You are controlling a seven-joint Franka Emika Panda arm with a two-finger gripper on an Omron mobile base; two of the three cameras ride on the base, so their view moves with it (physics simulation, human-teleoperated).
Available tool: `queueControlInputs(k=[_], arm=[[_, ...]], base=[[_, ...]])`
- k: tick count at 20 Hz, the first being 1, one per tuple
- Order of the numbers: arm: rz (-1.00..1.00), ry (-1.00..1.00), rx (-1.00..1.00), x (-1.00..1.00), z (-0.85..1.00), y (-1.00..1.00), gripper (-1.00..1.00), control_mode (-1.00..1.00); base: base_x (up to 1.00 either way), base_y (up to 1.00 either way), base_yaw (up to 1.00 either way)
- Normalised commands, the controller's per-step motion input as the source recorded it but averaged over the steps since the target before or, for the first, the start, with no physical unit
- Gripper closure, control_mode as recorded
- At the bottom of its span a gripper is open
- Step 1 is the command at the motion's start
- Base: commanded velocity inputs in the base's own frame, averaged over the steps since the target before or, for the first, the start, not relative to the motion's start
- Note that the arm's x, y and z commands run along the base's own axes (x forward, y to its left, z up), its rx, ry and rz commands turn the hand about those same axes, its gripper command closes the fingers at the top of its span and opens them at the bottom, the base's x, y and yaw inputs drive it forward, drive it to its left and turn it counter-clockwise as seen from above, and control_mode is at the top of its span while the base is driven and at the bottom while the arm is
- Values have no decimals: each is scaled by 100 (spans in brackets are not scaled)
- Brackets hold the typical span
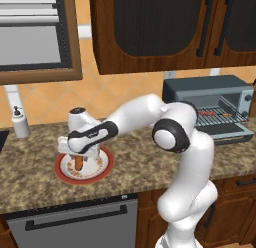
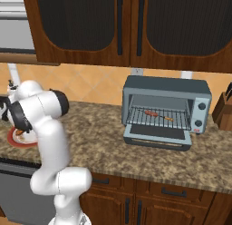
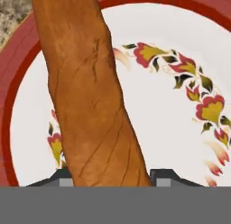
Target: Pick up the kebab skewer and baguette bread, and place them inside the toaster oven. Close the toaster oven door and start by setting the timer.
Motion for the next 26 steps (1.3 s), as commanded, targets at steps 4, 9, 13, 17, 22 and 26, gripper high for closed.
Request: queueControlInputs(k=[4,9,13,17,22,26], arm=[[-3,-5,24,-83,100,-93,100,-100],[-7,-5,17,-75,100,-100,100,-100],[-15,-4,14,-44,100,-100,100,-100],[-29,0,11,-21,97,-100,100,-100],[-36,0,5,-4,77,-100,100,-100],[-41,0,2,0,70,-100,100,-100]], base=[[0,0,0],[0,0,0],[0,0,0],[0,0,0],[0,0,0],[0,0,0]])
